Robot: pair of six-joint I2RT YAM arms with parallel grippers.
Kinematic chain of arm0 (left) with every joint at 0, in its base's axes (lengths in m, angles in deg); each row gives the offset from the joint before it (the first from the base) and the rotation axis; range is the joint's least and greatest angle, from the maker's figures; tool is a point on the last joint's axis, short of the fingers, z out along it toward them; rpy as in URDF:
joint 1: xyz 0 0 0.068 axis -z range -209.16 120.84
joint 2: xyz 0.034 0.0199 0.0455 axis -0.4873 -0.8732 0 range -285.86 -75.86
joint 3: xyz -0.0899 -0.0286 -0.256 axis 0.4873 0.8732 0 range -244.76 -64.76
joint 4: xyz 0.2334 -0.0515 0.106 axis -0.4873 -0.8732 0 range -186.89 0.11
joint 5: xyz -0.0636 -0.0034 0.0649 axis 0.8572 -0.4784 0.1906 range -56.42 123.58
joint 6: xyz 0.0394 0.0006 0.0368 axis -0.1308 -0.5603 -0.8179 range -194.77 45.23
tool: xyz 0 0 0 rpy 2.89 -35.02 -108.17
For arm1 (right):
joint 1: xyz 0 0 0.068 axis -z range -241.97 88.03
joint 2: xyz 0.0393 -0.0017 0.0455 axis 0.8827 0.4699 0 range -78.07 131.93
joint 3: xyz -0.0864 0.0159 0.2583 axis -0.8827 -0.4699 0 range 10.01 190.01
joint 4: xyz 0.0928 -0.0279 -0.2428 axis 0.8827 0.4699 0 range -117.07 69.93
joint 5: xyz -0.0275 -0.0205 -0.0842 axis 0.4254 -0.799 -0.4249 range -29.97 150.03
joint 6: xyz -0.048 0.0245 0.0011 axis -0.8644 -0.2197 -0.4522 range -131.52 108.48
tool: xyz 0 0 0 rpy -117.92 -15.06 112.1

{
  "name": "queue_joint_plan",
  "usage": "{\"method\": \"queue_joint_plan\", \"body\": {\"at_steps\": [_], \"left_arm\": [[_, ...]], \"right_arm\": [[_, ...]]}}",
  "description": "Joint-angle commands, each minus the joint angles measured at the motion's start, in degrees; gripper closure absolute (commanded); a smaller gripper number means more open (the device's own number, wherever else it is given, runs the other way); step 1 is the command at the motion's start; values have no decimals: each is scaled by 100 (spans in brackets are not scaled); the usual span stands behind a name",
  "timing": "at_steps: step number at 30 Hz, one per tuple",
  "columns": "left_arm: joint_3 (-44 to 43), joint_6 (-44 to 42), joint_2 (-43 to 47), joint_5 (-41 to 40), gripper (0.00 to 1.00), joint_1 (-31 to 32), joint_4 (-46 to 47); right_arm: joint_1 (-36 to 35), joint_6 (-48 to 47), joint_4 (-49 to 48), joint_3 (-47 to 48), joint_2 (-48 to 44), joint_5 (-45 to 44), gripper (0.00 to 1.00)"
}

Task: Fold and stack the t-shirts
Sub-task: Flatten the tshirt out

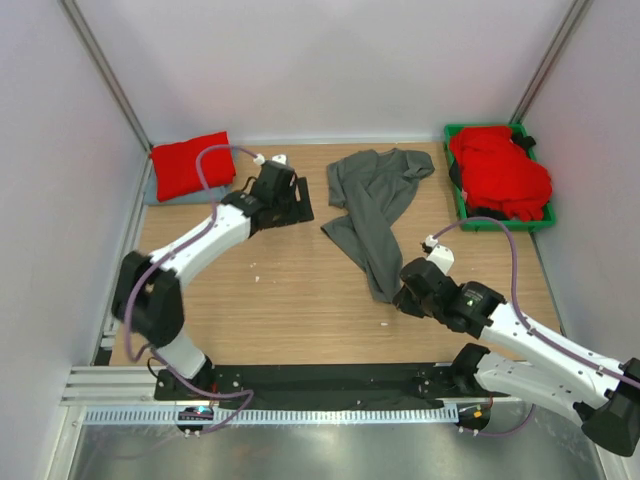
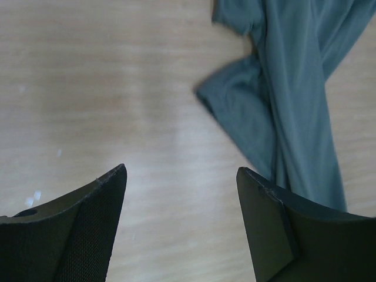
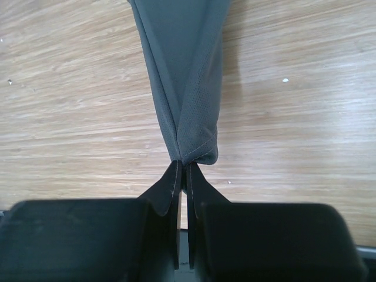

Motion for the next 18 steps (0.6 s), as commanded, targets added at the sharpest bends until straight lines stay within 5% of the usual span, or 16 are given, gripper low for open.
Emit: {"method": "queue_joint_plan", "body": {"at_steps": [1, 8, 18], "left_arm": [[-997, -8, -1393, 828, 23, -462, 668], [-3642, 273, -4137, 1831, 31, -700, 624], [-4367, 704, -5141, 1919, 36, -630, 746]], "right_arm": [[-70, 473, 471, 80, -81, -367, 99], [-87, 411, 498, -61, -81, -314, 99], [-87, 244, 612, 159, 103, -471, 99]]}}
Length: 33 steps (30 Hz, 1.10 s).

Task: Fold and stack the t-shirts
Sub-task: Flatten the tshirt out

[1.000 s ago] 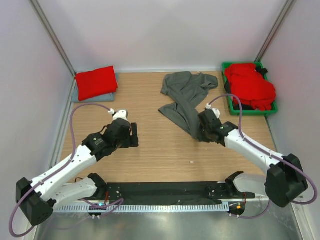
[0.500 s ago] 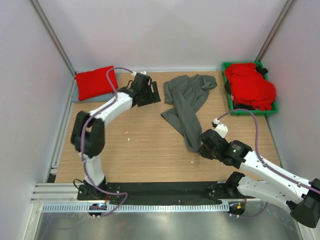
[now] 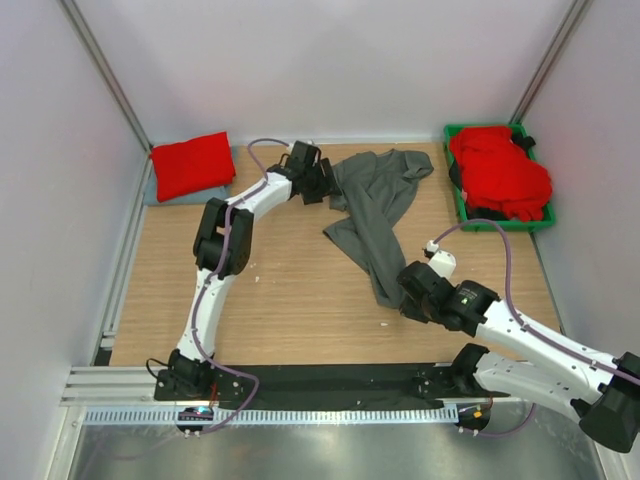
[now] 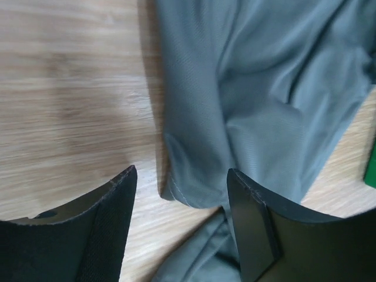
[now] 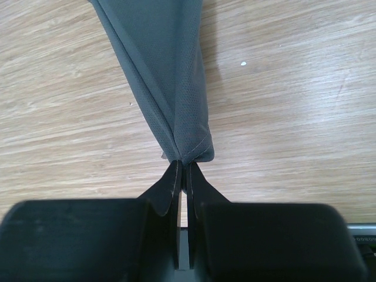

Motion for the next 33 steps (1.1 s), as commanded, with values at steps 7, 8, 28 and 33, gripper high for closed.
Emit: {"method": "queue_joint_plan", "body": {"at_steps": [7, 8, 28, 33], "left_arm": [[731, 388, -118, 311, 66, 156, 545], [750, 414, -126, 346, 78, 156, 581], [1603, -1000, 4654, -1877, 97, 472, -3073], [2248, -1255, 4874, -1825, 44, 621, -3840]], "right_arm": [[-26, -117, 29, 288, 150, -369, 99], [-26, -117, 29, 288, 141, -387, 99], [-17, -504, 1188, 1905, -227, -1618, 99], [-17, -337, 1224, 1651, -368, -1416, 99]]}}
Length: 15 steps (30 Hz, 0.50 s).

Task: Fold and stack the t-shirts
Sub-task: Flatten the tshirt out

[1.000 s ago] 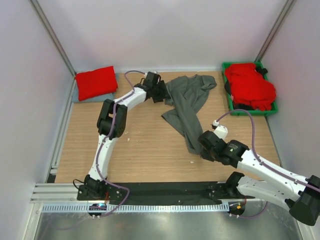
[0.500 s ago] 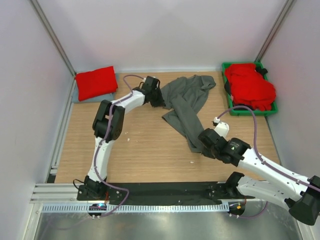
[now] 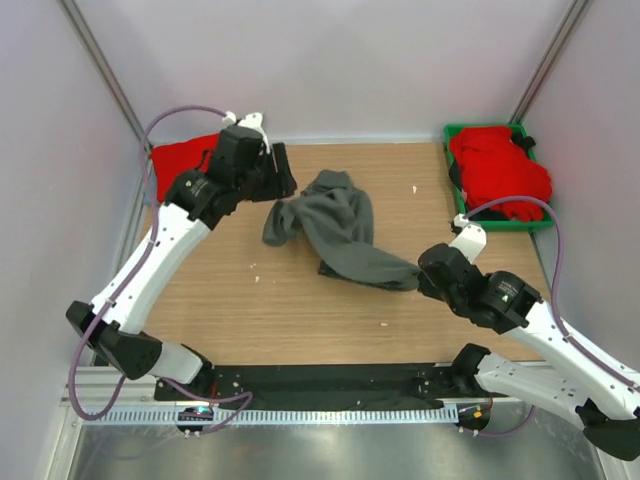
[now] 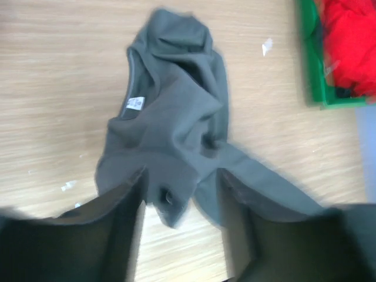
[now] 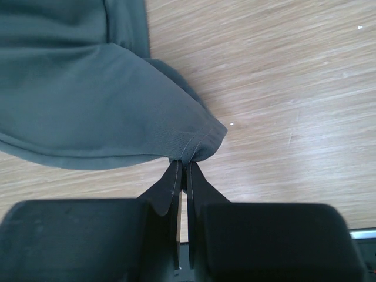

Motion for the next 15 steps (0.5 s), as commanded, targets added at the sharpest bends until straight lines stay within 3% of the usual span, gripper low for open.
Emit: {"method": "queue_joint_plan", "body": {"at_steps": [1, 4, 8, 15], "left_arm": [[945, -265, -308, -218, 19, 60, -1127], [1797, -81, 78, -411, 1, 183, -961], [2983, 349, 939, -236, 4, 244, -565], [4294, 1210, 2441, -454, 15, 543, -494]], "right_arm": [[-17, 176, 160, -130, -65, -83, 99], [-17, 238, 160, -324, -65, 41, 99], [-18, 256, 168, -386, -29, 103, 99], [-26, 159, 274, -228, 181, -160, 99]]}}
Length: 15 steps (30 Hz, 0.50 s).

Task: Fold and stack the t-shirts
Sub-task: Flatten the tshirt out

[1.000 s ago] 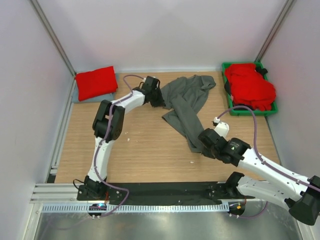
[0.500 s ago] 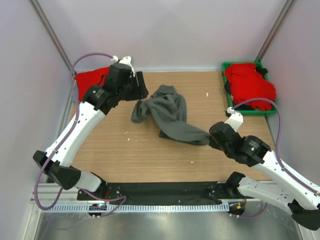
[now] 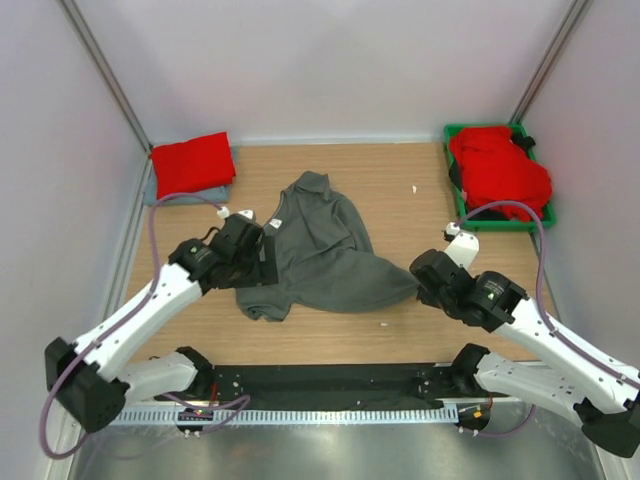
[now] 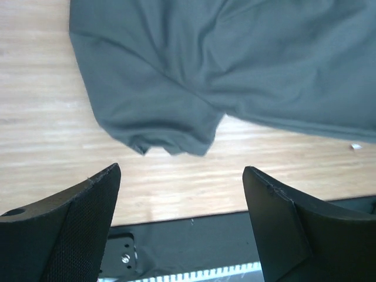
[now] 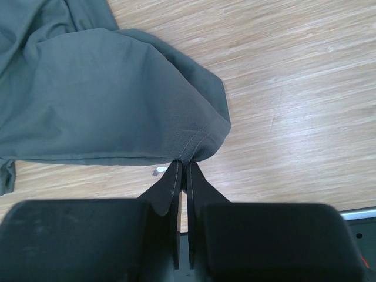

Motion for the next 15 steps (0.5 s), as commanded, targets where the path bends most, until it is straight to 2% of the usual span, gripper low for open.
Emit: {"method": "queue_joint_plan", "body": {"at_steps": [1, 5, 10, 15], "left_arm": [[505, 808, 731, -250, 15, 235, 46], [1610, 1504, 1601, -206, 19, 367, 193], [2491, 2234, 2402, -39, 32, 411, 677], [3248, 2709, 2851, -496, 46, 411, 1117]], "right_arm": [[-26, 2, 16, 201, 186, -331, 99], [-17, -138, -212, 210, 423, -385, 99], [26, -262, -598, 96, 678, -235, 99], [79, -297, -793, -45, 644, -77, 99]]}}
